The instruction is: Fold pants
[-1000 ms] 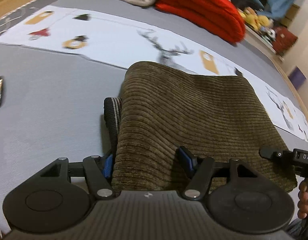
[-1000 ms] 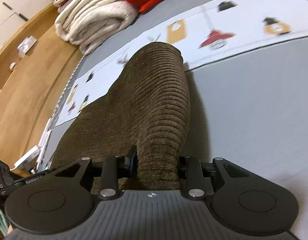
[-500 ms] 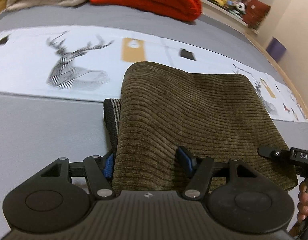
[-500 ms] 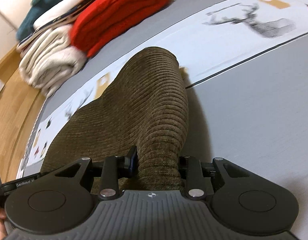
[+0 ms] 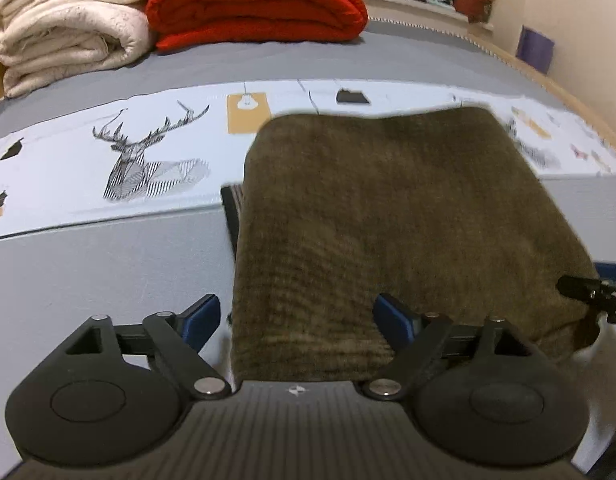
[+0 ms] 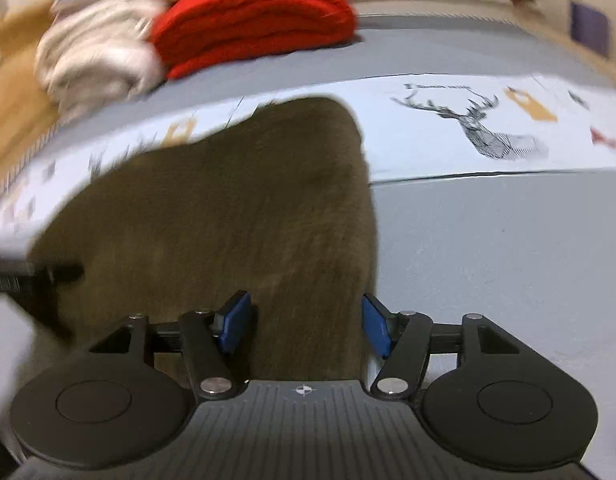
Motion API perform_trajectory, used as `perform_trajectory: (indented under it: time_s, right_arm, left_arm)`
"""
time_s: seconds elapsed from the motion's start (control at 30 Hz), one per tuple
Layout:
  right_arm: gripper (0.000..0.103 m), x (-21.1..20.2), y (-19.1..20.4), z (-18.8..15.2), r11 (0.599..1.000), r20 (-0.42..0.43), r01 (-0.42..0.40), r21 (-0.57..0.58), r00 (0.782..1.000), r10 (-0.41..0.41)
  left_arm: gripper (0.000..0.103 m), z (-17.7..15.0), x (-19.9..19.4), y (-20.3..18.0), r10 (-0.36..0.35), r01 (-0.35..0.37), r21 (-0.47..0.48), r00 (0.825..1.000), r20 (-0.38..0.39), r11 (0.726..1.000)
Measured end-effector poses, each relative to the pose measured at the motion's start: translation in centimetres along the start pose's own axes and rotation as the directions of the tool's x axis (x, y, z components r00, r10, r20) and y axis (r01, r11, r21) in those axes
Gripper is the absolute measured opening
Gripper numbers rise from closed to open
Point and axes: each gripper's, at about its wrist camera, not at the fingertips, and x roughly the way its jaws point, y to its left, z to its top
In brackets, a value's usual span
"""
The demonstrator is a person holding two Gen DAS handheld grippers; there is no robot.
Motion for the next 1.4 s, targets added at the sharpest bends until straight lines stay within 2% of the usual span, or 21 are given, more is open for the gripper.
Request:
perform_trajectory:
  time_s: [0.2,0.3,0.43,0.53,0.67,0.7,0.73,0.83,1.07,1.2,1.3,1.4]
  right_arm:
    - [0.07,0.9,-0.7,0.0,0.999,-0.014,0.004,0.048,1.0,-0.003]
    - [0.071,0.7,-0.5,-0.2,0.998,0.006,0.028,0.054,1.0,-0.029]
    - [0.078,0.9,-0.1,-1.0,0.995,0.027,0.061,0.077,0.998,-0.063]
    - [0.079,1.4,-1.2,-0.9,0.983,0.002,0.021,0.183,1.0,-0.022]
    - [0.086,2.3,-3.4,-1.1,0.944,-0.027,-0.046,0.325,0.998,0.058]
    - [0.079,2.2,-3.5,-1.0,0.945,-0.024,-0.067,0.319,0.997,0.079]
    - [0.056,2.1,-3.5,-0.8,0.944,-0.013,-0.115,0.31,0.992,0.125]
    - [0.047,1.9,-2.7,-0.2,0.969,0.003,-0.092,0.229,0.996,0.094]
    - [0.046,3.5,-3.3,1.4,0.968,-0.004,-0.072,0.241,0.997,0.076]
    - [0.048,3.8,-3.1,1.7,0.966,-0.008,-0.055,0.251,0.998,0.059]
    - [0.057,3.0,-2.6,1.6,0.973,-0.001,-0.018,0.228,1.0,0.018]
    - [0.065,1.2,-0.8,1.1,0.991,0.018,0.042,0.13,0.999,-0.045]
  left_arm:
    - [0.091,-0.4,-0.3,0.4,0.0,0.0,-0.062,1.0,-0.006,0.998]
    - [0.091,-0.5,-0.5,-0.1,0.026,-0.025,-0.064,1.0,0.005,0.998]
    - [0.091,-0.9,-0.9,-0.7,0.062,-0.06,-0.07,0.998,0.024,0.996]
    - [0.091,-1.0,-1.0,-0.6,0.063,-0.061,-0.09,0.998,0.023,0.994]
    - [0.091,-0.8,-1.0,-0.4,0.054,-0.053,-0.093,0.998,0.013,0.994]
    - [0.091,-0.8,-1.1,-0.4,0.053,-0.052,-0.085,0.999,0.013,0.995]
    - [0.091,-0.7,-1.1,-0.5,0.055,-0.054,-0.077,0.998,0.014,0.996]
    - [0.091,-0.7,-1.1,-0.6,0.056,-0.055,-0.075,0.998,0.011,0.996]
    - [0.091,-0.5,-0.9,-0.9,0.056,-0.056,-0.079,0.998,0.006,0.995]
    - [0.097,-0.3,-0.8,-0.9,0.07,-0.07,-0.072,0.998,0.003,0.995]
    - [0.101,-0.2,-1.5,-1.1,0.091,-0.09,-0.054,0.996,0.01,0.995]
    - [0.103,-0.2,-3.2,-1.8,0.117,-0.117,-0.017,0.993,0.024,0.993]
